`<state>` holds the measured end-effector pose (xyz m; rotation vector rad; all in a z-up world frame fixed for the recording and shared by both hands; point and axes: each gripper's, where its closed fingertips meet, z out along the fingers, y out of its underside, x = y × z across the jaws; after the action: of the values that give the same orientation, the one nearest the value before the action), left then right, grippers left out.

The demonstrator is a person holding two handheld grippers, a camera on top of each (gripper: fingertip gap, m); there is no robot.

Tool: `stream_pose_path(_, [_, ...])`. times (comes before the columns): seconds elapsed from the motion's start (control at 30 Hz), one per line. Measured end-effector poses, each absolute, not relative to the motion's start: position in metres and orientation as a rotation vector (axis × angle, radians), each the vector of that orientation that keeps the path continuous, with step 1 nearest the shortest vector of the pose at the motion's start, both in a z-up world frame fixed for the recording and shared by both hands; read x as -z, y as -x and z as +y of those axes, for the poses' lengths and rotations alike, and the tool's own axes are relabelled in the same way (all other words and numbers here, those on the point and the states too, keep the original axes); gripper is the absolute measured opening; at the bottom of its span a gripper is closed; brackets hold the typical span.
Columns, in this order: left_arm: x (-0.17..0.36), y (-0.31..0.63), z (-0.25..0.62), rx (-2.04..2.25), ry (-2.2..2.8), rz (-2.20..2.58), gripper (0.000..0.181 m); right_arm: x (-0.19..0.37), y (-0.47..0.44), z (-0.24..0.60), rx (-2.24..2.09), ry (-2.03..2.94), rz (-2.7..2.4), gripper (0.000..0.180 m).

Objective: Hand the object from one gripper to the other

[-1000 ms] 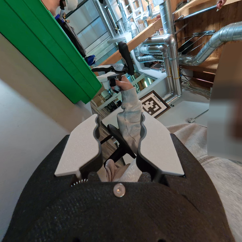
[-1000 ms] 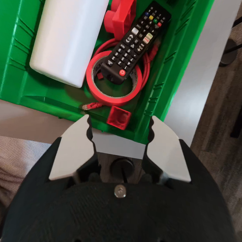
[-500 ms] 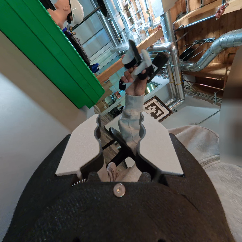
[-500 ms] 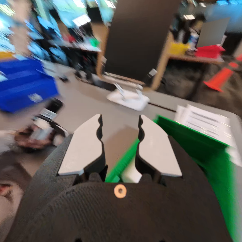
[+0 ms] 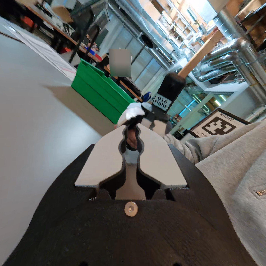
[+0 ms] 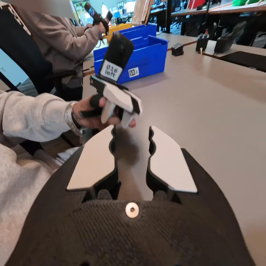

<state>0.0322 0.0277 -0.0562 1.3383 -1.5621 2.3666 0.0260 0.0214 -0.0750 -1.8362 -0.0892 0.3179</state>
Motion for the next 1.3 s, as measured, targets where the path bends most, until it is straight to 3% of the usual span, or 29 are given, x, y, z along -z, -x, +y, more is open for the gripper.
stream_pose_path(0.13, [0.028,-0.024,0.077,-2.449,-1.469,-1.667,0.008,0.092,-0.035,0.022,-0.292,1.881,-0.127,0.040])
stream_pose_path(0.33, [-0.033,0.015,0.222,-2.601,-2.003,-1.740,0.007,0.099,-0.053,0.016,-0.314,1.874,-0.065,0.039])
stream_pose_path(0.63, [0.008,0.152,0.417,-1.826,-3.173,-1.410,0.007,0.102,-0.054,0.012,-0.295,1.888,-0.057,0.039])
stream_pose_path(0.97, [0.104,0.163,0.442,-1.295,-3.227,-1.366,0.007,0.113,-0.050,0.013,-0.286,1.959,-0.068,0.040])
stream_pose_path(1.3, [0.112,0.126,0.425,-1.361,-3.087,-1.498,0.014,0.119,-0.048,0.011,-0.241,2.000,-0.087,0.039])
